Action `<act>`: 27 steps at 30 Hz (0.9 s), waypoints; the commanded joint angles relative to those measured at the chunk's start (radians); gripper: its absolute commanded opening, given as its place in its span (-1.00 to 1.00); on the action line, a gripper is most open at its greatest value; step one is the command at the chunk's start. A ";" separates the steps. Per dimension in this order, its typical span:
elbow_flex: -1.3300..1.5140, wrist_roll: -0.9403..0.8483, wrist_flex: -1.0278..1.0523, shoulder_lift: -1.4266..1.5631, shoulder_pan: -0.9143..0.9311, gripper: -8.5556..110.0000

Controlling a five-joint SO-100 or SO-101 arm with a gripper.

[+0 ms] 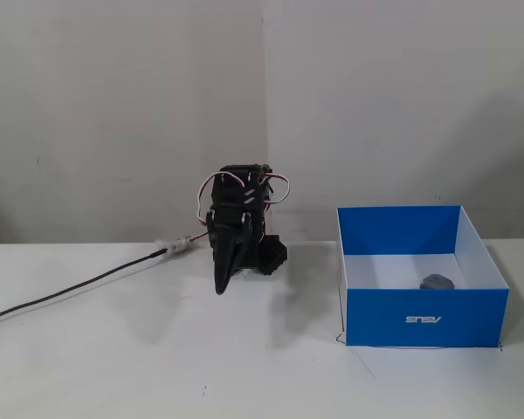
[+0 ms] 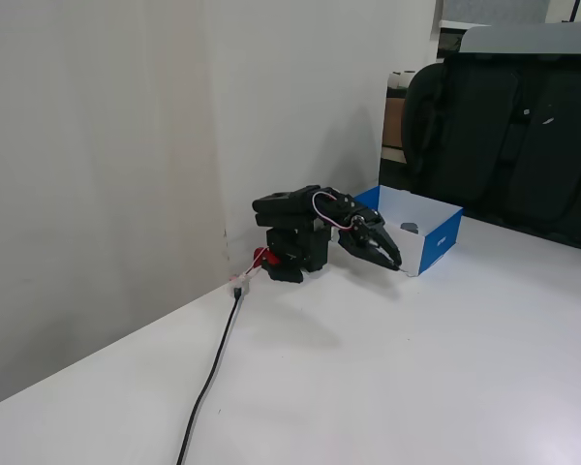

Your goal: Pick the gray block and keep it in the box.

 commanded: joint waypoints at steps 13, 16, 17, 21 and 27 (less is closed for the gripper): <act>0.021 -0.006 -0.040 0.160 0.031 -0.85; 0.021 -0.006 -0.040 0.160 0.031 -0.85; 0.021 -0.006 -0.040 0.160 0.031 -0.85; 0.021 -0.006 -0.040 0.160 0.031 -0.85; 0.021 -0.006 -0.040 0.160 0.031 -0.85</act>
